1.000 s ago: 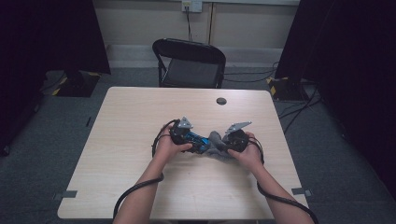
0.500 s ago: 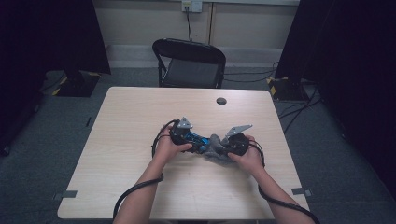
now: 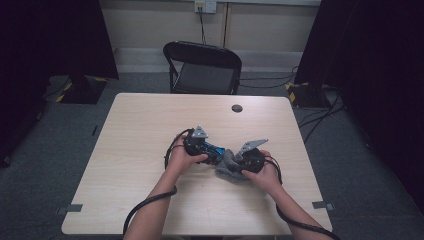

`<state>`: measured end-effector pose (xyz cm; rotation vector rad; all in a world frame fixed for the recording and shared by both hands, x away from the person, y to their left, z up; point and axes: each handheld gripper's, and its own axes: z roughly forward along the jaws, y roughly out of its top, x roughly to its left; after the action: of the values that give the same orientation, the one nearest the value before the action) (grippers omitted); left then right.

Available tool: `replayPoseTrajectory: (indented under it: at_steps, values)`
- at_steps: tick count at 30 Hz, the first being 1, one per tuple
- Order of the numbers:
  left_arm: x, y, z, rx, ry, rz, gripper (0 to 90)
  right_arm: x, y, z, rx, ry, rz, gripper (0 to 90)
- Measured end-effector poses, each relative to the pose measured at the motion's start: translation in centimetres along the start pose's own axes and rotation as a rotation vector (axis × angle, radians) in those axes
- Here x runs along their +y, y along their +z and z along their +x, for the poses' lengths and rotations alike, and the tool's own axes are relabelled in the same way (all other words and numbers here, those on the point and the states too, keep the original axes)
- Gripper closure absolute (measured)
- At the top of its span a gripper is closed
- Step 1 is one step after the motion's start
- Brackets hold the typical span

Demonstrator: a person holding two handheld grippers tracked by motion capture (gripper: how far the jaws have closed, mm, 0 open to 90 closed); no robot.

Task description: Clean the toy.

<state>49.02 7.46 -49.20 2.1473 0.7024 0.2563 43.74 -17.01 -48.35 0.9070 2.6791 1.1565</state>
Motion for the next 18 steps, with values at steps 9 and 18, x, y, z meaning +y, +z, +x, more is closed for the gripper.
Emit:
replayPoseTrajectory:
  at_steps: [9, 18]
  values:
    - [0.0, 0.0, 0.0, -0.002, 0.0, -0.002, 8.3, 0.0, 0.0, 0.6, 0.008, -0.01, 0.004, 75.5]
    - [0.0, 0.0, 0.0, 0.002, 0.001, 0.001, 8.3, 0.1, 0.2, 1.2, 0.027, -0.02, 0.011, 75.4]
